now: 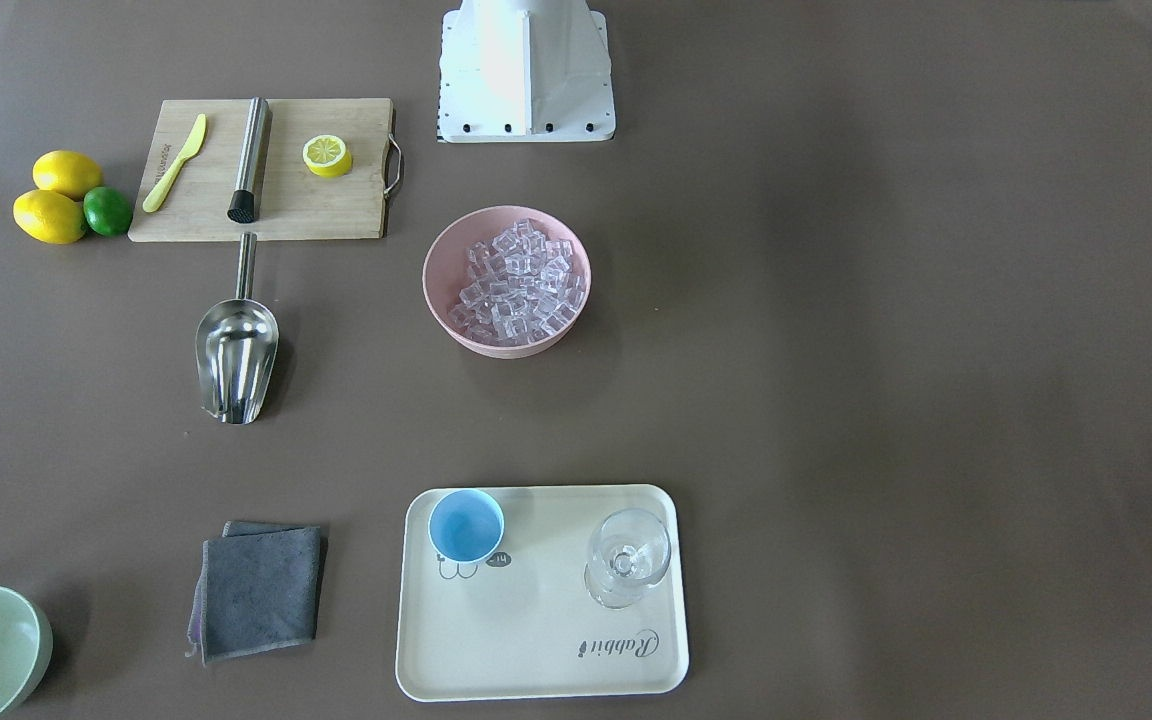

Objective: Put ice in cup with scoop

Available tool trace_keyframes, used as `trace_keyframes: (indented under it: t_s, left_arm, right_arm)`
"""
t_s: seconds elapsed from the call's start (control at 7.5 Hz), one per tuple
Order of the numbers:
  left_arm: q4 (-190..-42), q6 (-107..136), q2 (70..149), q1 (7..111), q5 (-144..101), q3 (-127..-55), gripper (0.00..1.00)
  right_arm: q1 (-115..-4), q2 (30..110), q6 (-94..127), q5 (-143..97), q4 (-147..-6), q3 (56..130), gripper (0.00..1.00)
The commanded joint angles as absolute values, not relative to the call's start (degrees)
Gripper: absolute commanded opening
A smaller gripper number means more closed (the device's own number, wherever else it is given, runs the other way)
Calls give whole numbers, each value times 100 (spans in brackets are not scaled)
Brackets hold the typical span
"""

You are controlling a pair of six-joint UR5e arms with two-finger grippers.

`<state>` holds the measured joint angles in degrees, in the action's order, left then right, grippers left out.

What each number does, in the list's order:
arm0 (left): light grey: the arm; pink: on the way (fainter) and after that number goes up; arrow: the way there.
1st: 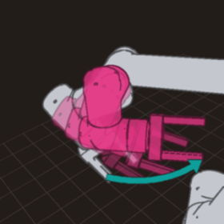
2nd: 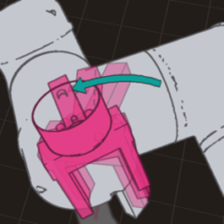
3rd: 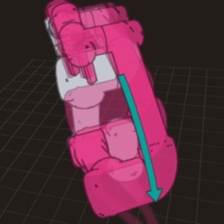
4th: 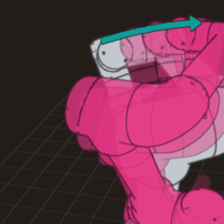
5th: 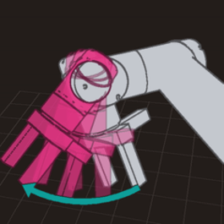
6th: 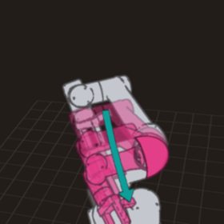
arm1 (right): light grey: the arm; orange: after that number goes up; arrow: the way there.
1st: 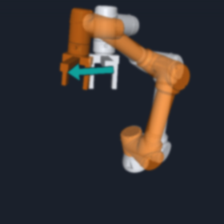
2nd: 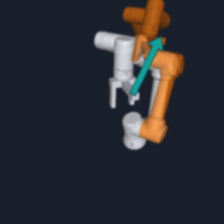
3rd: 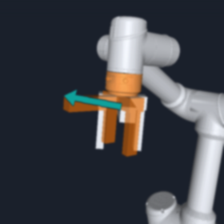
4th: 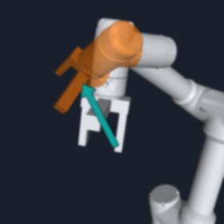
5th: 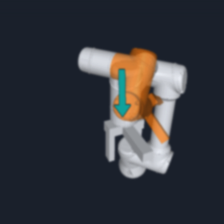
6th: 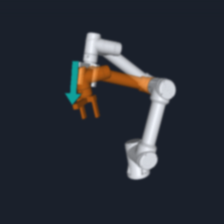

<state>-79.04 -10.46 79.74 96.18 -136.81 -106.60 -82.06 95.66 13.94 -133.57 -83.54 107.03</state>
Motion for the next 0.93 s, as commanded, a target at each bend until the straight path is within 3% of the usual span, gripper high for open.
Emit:
trace_keyframes:
  t_s: [0.0,0.8]
  left_arm:
    - [-7910,-1046,8120,9519,-13685,-10582,99]
    - [-8820,-1055,8332,8695,-14159,-10749,99]
  right_arm:
    - [-7289,9510,2833,-13368,-8315,11222,99]
    - [-4804,9088,5752,-11966,-8253,12013,99]
